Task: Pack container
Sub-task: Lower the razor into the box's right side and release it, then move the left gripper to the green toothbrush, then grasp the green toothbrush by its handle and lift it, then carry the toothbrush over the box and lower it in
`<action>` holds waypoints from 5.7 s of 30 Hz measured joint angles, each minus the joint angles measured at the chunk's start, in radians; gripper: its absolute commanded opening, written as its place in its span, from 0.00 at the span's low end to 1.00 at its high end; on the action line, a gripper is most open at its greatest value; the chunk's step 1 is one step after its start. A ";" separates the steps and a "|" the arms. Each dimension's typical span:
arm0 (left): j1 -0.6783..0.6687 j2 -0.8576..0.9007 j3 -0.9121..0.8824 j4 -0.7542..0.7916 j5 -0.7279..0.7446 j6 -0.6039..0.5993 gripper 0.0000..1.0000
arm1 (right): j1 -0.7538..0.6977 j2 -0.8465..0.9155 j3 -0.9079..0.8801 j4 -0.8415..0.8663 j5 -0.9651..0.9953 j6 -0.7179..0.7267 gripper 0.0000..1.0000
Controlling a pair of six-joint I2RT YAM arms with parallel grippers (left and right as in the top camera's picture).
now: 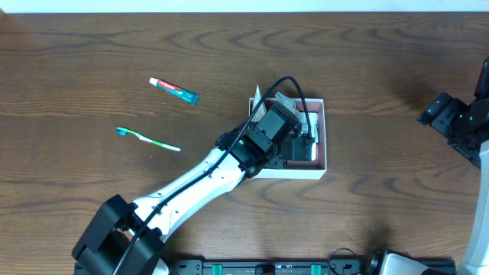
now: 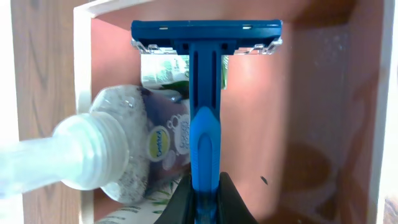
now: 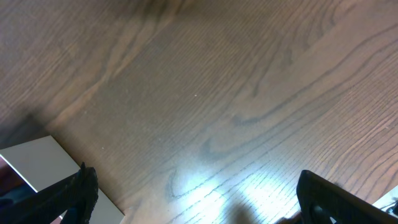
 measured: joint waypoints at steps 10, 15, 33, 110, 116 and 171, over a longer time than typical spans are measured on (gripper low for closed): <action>0.000 0.000 0.000 0.005 0.000 0.008 0.64 | 0.000 0.000 0.000 0.000 0.000 0.000 0.99; 0.000 0.000 0.000 0.005 0.000 0.005 0.98 | 0.000 0.000 0.000 0.000 0.000 0.000 0.99; -0.029 -0.286 0.000 -0.042 -0.049 -0.163 0.98 | 0.000 0.000 0.000 0.000 0.000 0.000 0.99; 0.966 0.228 0.002 -0.359 0.109 -1.698 0.64 | 0.000 0.000 0.000 0.000 0.000 0.000 0.99; 0.966 0.237 0.006 -0.373 0.110 -1.662 0.47 | 0.000 0.000 0.000 0.000 0.000 0.000 0.99; 0.147 -0.406 0.157 -0.353 0.346 -0.312 0.06 | 0.000 0.000 0.000 0.000 0.000 0.000 0.99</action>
